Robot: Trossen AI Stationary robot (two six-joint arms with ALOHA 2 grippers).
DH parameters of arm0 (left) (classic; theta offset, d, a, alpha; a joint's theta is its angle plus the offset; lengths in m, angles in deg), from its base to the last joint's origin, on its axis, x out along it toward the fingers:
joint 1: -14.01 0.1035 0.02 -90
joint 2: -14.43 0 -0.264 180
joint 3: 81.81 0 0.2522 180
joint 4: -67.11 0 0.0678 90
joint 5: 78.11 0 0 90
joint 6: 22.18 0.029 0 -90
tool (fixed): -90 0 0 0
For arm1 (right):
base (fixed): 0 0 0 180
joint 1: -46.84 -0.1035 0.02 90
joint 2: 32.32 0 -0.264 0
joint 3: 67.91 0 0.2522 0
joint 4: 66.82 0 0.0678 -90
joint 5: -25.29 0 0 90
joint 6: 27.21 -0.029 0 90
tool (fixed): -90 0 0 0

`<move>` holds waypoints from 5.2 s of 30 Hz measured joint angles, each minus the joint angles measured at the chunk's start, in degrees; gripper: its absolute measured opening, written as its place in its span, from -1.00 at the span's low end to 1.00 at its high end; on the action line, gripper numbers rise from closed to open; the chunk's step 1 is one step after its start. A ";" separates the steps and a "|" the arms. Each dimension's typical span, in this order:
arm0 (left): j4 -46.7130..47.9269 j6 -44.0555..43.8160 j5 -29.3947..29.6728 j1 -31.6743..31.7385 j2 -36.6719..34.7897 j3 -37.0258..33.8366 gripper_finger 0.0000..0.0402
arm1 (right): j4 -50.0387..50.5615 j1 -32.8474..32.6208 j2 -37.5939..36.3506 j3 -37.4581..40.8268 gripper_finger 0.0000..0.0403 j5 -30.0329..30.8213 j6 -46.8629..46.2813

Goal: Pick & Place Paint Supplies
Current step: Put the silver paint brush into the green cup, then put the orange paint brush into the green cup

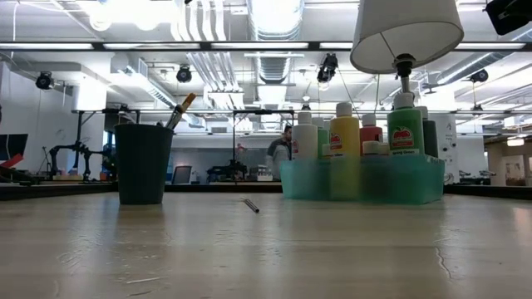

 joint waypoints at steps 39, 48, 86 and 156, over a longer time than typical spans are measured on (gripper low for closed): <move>-50.39 16.95 -13.06 1.01 -14.34 -37.89 -0.98 | 0.01 0.00 0.00 0.01 -0.96 0.00 0.00; -50.80 16.36 -16.14 0.76 -26.93 -49.96 -0.98 | -0.01 0.00 0.00 0.02 -0.96 0.00 0.00; -72.63 12.15 -23.79 0.77 -29.64 -80.83 -0.99 | 0.01 0.00 0.00 0.02 -0.96 0.01 0.00; -56.03 18.83 -9.63 0.90 -21.41 -37.80 -0.39 | -0.01 -0.02 0.00 0.01 -0.96 0.00 0.00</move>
